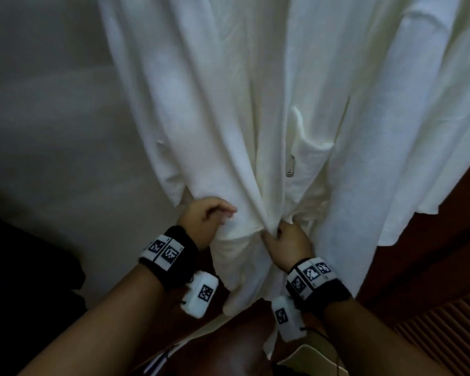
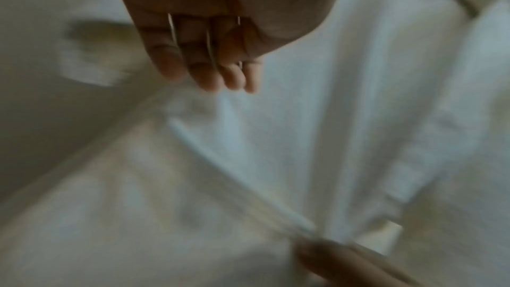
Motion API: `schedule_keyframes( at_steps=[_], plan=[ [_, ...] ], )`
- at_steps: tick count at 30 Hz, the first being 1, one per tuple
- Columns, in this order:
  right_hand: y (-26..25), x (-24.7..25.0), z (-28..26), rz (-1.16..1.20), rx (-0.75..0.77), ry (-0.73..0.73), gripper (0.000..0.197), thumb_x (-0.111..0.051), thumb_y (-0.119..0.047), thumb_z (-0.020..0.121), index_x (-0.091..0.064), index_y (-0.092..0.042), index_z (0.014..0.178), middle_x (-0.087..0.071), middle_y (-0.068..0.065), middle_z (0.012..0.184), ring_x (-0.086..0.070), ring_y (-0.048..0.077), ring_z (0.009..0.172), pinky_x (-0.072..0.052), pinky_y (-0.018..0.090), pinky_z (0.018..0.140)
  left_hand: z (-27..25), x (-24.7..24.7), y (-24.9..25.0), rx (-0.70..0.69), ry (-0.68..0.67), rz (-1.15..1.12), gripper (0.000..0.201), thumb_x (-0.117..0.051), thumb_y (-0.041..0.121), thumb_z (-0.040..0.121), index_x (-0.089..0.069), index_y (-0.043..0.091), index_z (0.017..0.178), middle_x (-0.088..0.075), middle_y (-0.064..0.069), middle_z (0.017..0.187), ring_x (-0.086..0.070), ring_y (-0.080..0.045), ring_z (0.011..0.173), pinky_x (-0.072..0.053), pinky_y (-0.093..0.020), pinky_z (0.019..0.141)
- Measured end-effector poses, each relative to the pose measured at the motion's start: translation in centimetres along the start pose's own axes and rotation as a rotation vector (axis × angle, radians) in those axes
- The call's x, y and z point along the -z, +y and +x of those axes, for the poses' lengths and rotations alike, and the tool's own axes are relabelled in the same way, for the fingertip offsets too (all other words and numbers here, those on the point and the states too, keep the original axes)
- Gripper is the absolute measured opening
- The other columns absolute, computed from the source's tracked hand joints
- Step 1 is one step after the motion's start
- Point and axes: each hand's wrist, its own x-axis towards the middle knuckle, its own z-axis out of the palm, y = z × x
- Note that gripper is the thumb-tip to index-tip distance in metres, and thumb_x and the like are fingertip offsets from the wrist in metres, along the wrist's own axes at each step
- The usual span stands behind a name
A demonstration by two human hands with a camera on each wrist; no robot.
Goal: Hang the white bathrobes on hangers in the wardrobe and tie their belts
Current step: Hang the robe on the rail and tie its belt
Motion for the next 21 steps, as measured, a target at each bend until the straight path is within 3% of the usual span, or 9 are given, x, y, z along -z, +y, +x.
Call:
schedule_keyframes(
  at_steps=[3, 5, 6, 8, 11, 14, 17, 19, 21],
  plan=[
    [1.4, 0.6, -0.1, 0.053, -0.009, 0.014, 0.024, -0.054, -0.048, 0.086, -0.065, -0.028, 0.095, -0.061, 0.009, 0.099, -0.06, 0.032, 0.095, -0.048, 0.039, 0.088, -0.7, 1.1, -4.9, 0.354, 0.241, 0.128, 0.024, -0.053, 0.006, 0.079, -0.062, 0.028, 0.075, -0.065, 0.0, 0.08, -0.061, -0.024, 0.076, -0.054, -0.037, 0.078],
    [1.9, 0.9, -0.4, 0.088, 0.011, 0.027, 0.017, -0.057, -0.041, 0.088, -0.064, -0.026, 0.089, -0.057, 0.009, 0.096, -0.059, 0.032, 0.094, -0.046, 0.037, 0.087, -1.0, 0.9, -7.1, 0.513, 0.227, 0.163, 0.016, -0.056, 0.003, 0.084, -0.055, 0.016, 0.095, -0.06, -0.007, 0.097, -0.06, -0.032, 0.095, -0.05, -0.036, 0.085],
    [2.1, 1.0, -0.6, 0.093, 0.026, 0.023, 0.015, -0.057, -0.038, 0.088, -0.064, -0.024, 0.087, -0.055, 0.009, 0.095, -0.059, 0.033, 0.094, -0.046, 0.037, 0.086, -1.0, 0.6, -7.5, 0.533, 0.188, 0.078, 0.026, -0.061, 0.007, 0.086, -0.051, 0.012, 0.109, -0.058, -0.008, 0.108, -0.057, -0.032, 0.105, -0.047, -0.035, 0.088],
    [2.3, 1.3, -0.8, 0.075, 0.065, 0.007, 0.018, -0.057, -0.037, 0.09, -0.063, -0.02, 0.089, -0.055, 0.006, 0.093, -0.057, 0.03, 0.093, -0.045, 0.033, 0.081, -0.6, -0.2, -7.4, 0.447, 0.088, -0.134, 0.065, -0.07, 0.021, 0.084, -0.035, 0.011, 0.138, -0.053, -0.003, 0.128, -0.052, -0.023, 0.118, -0.044, -0.034, 0.096],
    [2.2, 1.8, -1.2, 0.043, 0.102, 0.011, 0.034, -0.058, -0.032, 0.093, -0.039, -0.031, 0.065, -0.038, -0.01, 0.075, -0.046, 0.019, 0.08, -0.031, 0.028, 0.068, 0.8, -1.7, -5.8, 0.311, 0.075, -0.326, 0.1, -0.078, 0.027, 0.074, -0.012, 0.017, 0.149, -0.057, 0.001, 0.124, -0.058, -0.015, 0.11, -0.048, -0.032, 0.094],
    [2.5, 2.0, -1.3, 0.078, 0.109, 0.003, 0.033, -0.058, -0.032, 0.091, -0.039, -0.03, 0.064, -0.043, -0.005, 0.075, -0.048, 0.019, 0.078, -0.033, 0.029, 0.067, 2.5, -2.1, -5.2, 0.303, 0.107, -0.249, 0.087, -0.071, 0.026, 0.067, -0.027, 0.015, 0.141, -0.055, 0.0, 0.122, -0.056, -0.014, 0.108, -0.047, -0.031, 0.094],
    [3.3, 1.9, -1.2, 0.124, 0.12, -0.029, 0.025, -0.055, -0.036, 0.087, -0.057, -0.014, 0.074, -0.055, 0.005, 0.088, -0.056, 0.023, 0.082, -0.045, 0.034, 0.073, 3.8, -1.4, -5.4, 0.318, 0.153, -0.14, 0.05, -0.062, 0.031, 0.063, -0.054, 0.021, 0.111, -0.061, -0.01, 0.103, -0.059, -0.024, 0.088, -0.051, -0.039, 0.081],
    [3.5, 2.3, -1.1, 0.112, 0.13, -0.056, 0.023, -0.056, -0.031, 0.089, -0.057, -0.012, 0.074, -0.055, 0.006, 0.087, -0.057, 0.023, 0.08, -0.046, 0.033, 0.071, 4.1, -0.9, -5.5, 0.334, 0.133, -0.159, 0.065, -0.063, 0.032, 0.063, -0.051, 0.021, 0.125, -0.06, -0.004, 0.115, -0.059, -0.024, 0.098, -0.052, -0.039, 0.086],
    [3.8, 2.5, -1.0, 0.105, 0.141, -0.082, 0.026, -0.056, -0.03, 0.089, -0.058, -0.008, 0.075, -0.057, 0.008, 0.085, -0.058, 0.023, 0.079, -0.047, 0.035, 0.07, 4.0, -0.7, -5.2, 0.293, 0.024, -0.274, 0.07, -0.063, 0.02, 0.064, -0.046, 0.023, 0.131, -0.057, 0.002, 0.121, -0.055, -0.016, 0.108, -0.049, -0.027, 0.088]
  ],
)
